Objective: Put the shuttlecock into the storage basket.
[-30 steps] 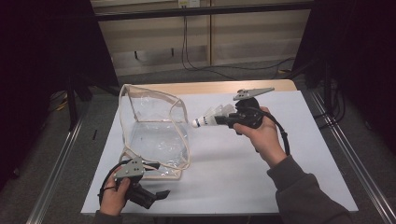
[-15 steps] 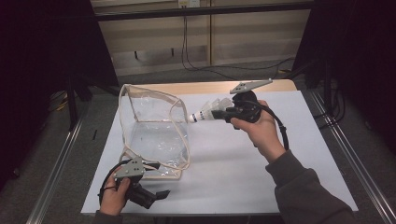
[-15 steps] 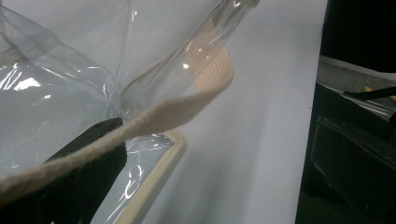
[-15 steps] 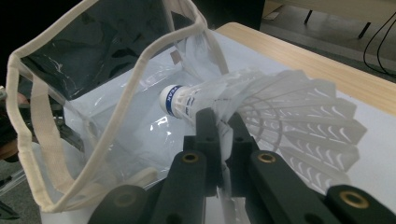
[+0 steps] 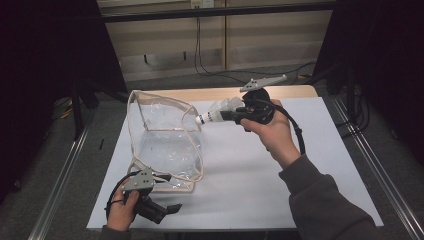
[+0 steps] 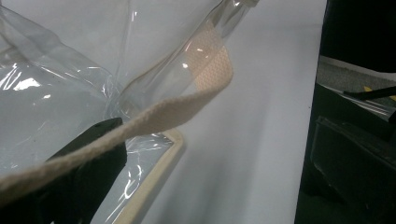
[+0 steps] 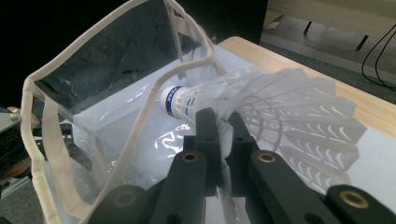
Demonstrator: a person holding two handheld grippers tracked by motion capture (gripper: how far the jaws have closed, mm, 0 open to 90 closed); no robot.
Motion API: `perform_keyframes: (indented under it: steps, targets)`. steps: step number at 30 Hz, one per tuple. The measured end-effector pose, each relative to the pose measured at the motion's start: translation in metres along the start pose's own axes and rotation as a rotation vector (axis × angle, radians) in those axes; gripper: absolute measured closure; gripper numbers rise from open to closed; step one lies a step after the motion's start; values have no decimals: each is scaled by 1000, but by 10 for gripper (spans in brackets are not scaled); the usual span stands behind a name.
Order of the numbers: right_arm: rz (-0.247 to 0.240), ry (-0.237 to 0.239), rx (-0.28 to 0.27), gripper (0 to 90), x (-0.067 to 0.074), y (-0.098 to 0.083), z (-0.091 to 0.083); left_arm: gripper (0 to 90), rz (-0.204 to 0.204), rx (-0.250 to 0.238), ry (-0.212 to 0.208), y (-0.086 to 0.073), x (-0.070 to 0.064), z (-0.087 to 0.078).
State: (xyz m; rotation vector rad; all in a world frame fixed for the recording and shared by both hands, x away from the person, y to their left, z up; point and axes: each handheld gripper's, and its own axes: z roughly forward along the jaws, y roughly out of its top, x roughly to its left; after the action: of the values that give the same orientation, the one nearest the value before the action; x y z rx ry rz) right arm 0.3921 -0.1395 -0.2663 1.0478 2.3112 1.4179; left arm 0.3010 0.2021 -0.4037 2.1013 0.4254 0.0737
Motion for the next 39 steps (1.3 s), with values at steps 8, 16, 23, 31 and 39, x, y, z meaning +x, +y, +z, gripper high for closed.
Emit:
perform_keyframes:
  steps: [8,16,23,31,39]
  targets:
    - [-14,3,3,874,6,8,4,35,-1,4,-1,0,0,0]
    - [-28,12,-5,874,16,19,8,35,0,3,-3,0,0,0]
    - [-42,19,-8,874,25,29,14,35,-1,4,-4,0,0,0]
    - [-52,13,-1,874,28,35,18,35,-1,-3,-4,0,0,0]
    - [-53,19,-2,874,32,42,23,35,-2,-2,-6,0,-1,0]
